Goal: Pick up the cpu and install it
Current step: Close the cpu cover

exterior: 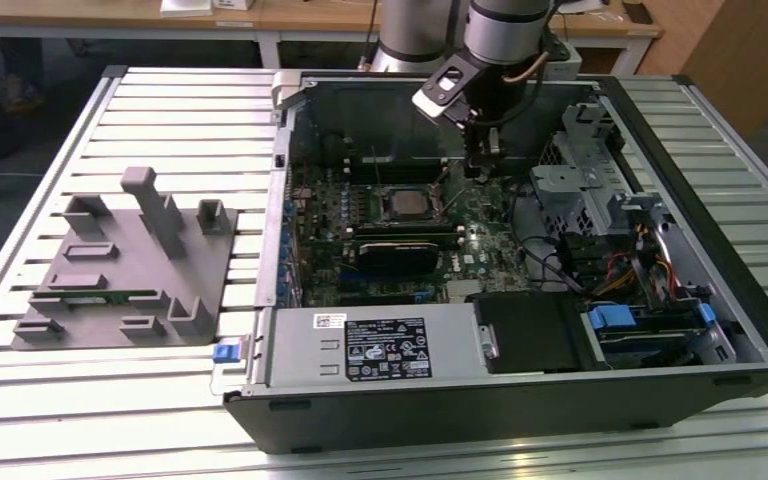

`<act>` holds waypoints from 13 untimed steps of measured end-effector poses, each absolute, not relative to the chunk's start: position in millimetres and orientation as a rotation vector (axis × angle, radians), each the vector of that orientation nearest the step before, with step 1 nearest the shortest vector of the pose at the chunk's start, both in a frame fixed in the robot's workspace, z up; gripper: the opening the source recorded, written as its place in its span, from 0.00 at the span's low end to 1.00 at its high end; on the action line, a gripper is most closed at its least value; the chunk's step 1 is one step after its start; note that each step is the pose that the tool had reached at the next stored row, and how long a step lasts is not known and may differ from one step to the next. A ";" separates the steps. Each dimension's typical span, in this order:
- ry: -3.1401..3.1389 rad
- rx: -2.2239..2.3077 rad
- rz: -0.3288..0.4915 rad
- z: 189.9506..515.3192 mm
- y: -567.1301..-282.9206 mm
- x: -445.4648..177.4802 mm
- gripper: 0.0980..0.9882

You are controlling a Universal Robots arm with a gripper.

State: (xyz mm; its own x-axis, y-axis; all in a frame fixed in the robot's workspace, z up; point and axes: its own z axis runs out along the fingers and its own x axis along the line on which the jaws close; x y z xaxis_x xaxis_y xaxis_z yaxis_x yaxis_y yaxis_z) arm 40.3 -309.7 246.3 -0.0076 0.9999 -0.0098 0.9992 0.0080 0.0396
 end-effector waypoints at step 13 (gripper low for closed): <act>2.205 2.188 0.033 246.2 -309.9 26.6 0.01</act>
